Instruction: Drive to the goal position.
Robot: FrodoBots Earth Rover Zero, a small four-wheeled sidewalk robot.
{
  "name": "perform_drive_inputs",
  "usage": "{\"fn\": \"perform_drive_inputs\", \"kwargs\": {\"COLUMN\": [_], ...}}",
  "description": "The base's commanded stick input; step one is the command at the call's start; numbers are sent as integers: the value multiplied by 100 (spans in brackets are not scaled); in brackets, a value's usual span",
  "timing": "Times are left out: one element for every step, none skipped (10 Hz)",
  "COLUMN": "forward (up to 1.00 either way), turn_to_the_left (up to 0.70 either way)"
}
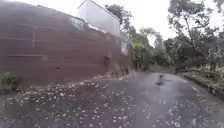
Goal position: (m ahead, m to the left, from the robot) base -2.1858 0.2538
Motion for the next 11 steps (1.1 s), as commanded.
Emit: {"fn": "perform_drive_inputs", "kwargs": {"forward": [4,4,4,4,3,3,4,4,4,4,4], "turn_to_the_left": [1,1,1,1,1,1,1,1,1,1,3]}}
